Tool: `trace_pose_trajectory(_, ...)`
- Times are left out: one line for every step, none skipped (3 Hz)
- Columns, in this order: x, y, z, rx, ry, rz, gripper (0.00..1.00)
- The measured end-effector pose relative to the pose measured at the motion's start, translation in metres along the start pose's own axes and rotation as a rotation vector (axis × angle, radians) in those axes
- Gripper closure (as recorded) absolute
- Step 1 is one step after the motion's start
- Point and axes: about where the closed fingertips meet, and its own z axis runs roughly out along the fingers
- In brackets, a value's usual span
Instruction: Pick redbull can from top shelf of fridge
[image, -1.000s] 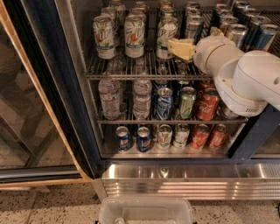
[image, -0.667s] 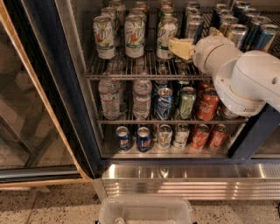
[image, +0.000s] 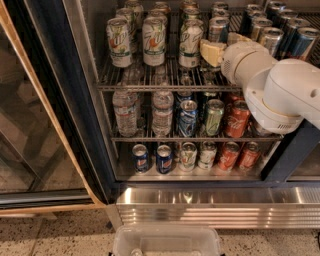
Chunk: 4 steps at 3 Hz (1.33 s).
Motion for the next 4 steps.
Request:
trace_pose_trajectory(0.0003,-0.0003,0.0,0.002,0.0,0.001,0.33)
trace_pose_trajectory(0.0008,-0.0007,-0.0001,0.004,0.001,0.002,0.25)
trace_pose_trajectory(0.0012,-0.0015,-0.0002,0.008,0.002,0.003,0.24)
trace_pose_trajectory(0.0018,-0.0027,-0.0003,0.014,0.003,0.005,0.29)
